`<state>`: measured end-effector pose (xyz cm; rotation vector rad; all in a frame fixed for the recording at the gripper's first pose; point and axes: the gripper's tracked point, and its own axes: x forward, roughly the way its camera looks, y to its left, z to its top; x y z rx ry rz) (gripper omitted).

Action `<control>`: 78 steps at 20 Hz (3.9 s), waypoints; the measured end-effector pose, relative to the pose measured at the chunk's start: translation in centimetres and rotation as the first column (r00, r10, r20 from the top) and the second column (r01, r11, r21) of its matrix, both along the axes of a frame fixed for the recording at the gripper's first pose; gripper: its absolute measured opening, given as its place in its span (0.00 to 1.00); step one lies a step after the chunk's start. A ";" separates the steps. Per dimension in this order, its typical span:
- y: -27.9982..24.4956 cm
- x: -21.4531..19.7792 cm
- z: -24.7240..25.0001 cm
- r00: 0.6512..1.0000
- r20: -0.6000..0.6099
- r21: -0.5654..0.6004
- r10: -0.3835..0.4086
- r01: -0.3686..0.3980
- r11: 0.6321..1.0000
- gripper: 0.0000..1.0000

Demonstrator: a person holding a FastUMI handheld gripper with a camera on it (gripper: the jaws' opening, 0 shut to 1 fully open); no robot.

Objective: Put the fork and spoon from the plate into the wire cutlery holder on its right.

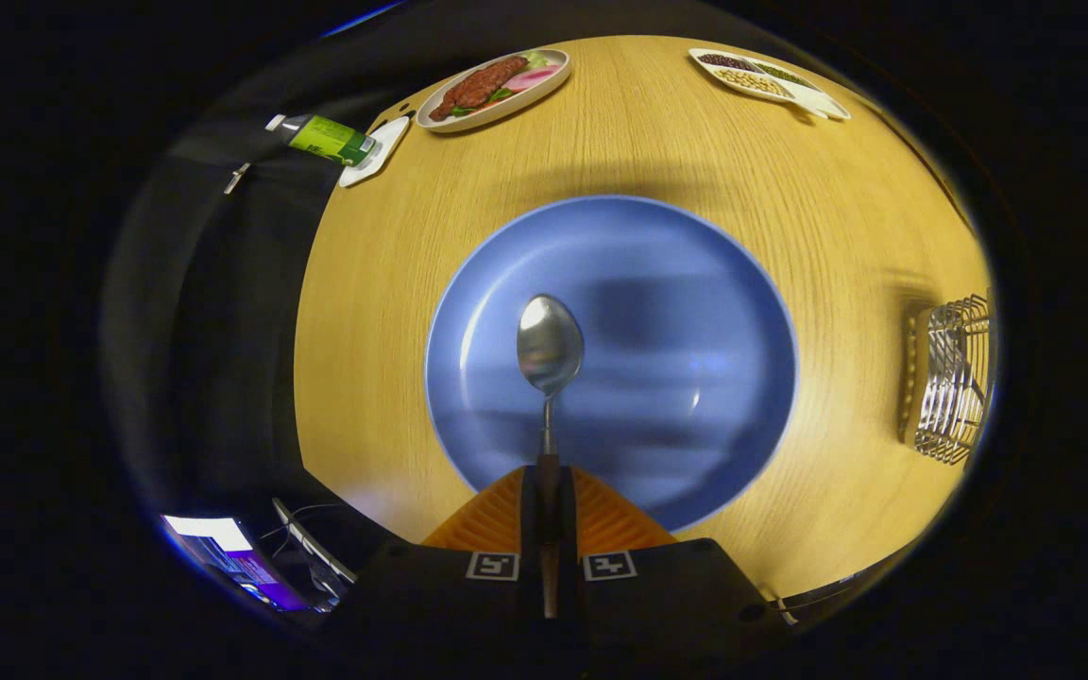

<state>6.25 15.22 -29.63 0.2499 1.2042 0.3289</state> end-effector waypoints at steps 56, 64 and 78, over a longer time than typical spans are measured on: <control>-26.3 -0.3 10.5 0.980 -0.189 -0.136 0.060 -0.086 0.987 0.28; -24.8 -0.6 14.9 1.000 -0.026 -0.038 0.011 -0.012 0.999 0.77; -22.2 -2.6 32.0 0.707 0.695 0.024 -0.129 0.157 0.987 0.99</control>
